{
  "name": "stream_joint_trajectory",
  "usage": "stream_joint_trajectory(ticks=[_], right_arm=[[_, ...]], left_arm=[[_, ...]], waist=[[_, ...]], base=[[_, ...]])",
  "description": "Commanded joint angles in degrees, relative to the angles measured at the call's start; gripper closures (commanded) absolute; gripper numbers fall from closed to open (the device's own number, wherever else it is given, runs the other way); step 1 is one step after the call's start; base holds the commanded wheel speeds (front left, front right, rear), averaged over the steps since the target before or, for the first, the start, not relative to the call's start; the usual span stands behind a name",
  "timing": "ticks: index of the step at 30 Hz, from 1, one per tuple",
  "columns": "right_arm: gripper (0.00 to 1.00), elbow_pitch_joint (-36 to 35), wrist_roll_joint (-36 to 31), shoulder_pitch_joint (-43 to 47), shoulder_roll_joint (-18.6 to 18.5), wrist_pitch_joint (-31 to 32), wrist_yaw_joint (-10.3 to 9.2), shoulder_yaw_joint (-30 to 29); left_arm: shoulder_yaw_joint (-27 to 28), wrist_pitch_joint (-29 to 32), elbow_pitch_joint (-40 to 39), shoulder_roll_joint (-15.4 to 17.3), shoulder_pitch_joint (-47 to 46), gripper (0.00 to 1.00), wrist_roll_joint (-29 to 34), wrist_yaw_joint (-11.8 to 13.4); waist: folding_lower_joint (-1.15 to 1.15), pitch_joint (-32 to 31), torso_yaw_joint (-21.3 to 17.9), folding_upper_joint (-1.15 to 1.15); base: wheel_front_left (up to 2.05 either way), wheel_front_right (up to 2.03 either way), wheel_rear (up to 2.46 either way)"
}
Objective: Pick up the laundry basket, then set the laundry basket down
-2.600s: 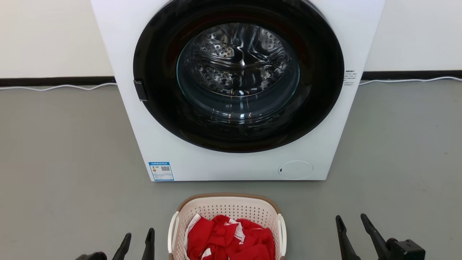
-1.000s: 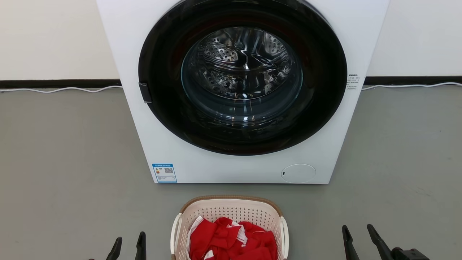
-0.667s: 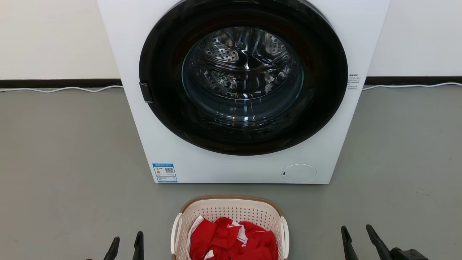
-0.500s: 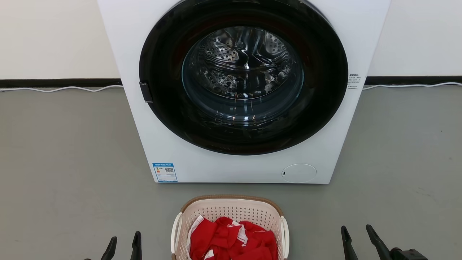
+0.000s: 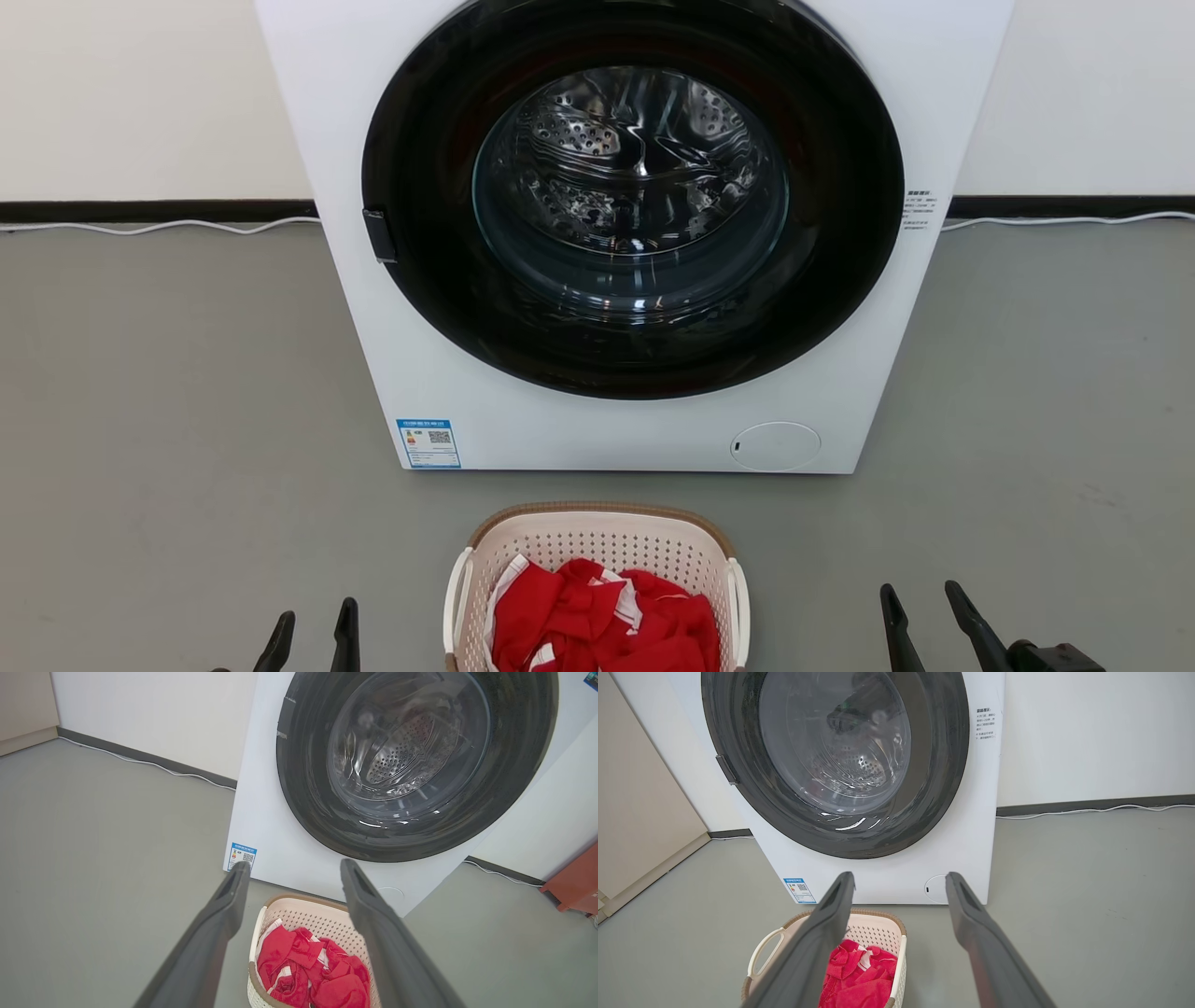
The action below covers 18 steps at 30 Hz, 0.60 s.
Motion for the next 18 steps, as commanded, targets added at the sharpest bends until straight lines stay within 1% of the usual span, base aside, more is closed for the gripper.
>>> stream_joint_trajectory(ticks=[1, 7, 8, 11, 14, 18], right_arm=[[0.0, -1.2, -0.1, -2.4, -0.4, -0.4, -0.08, 1.6], [0.0, -1.3, -0.1, -2.4, -0.4, -0.4, -0.08, 1.6], [1.0, 0.0, 0.0, 0.0, 0.0, 0.0, 0.0, 0.1], [1.0, 2.0, 0.0, 0.6, 0.2, 0.0, 0.0, 0.0], [1.0, 2.1, 1.9, 0.1, 0.1, 0.7, 0.0, -0.3], [1.0, 1.7, 4.7, -0.3, 0.1, 1.4, 0.0, -0.4]], left_arm=[[2.0, -0.6, -1.1, 0.4, -3.4, 0.0, 0.5, -0.3], [1.8, -0.6, -0.3, 1.0, -3.5, 0.0, 1.1, -0.2], [0.0, 0.0, 1.0, 0.4, 0.0, 1.0, 0.5, 0.0], [-0.1, 0.2, 3.0, -0.3, 0.9, 1.0, 0.4, 0.0], [0.2, 0.8, 3.1, -0.3, 0.3, 1.0, -1.2, 0.0], [0.4, 1.5, 2.9, -0.4, -0.1, 1.0, -3.4, 0.0]], waist=[[0.0, 0.0, 0.0, 0.0], [0.0, 0.3, 0.1, 0.0], [0.0, 0.3, 0.1, 0.0], [0.0, 0.3, 0.1, 0.0], [0.02, 0.3, 0.1, 0.0], [0.13, 0.4, 0.0, 0.0]], base=[[0.0, 0.0, 0.0], [0.0, 0.0, 0.0], [0.0, 0.0, 0.0], [0.0, 0.0, 0.0], [0.0, 0.0, 0.0], [0.0, 0.0, 0.0]])
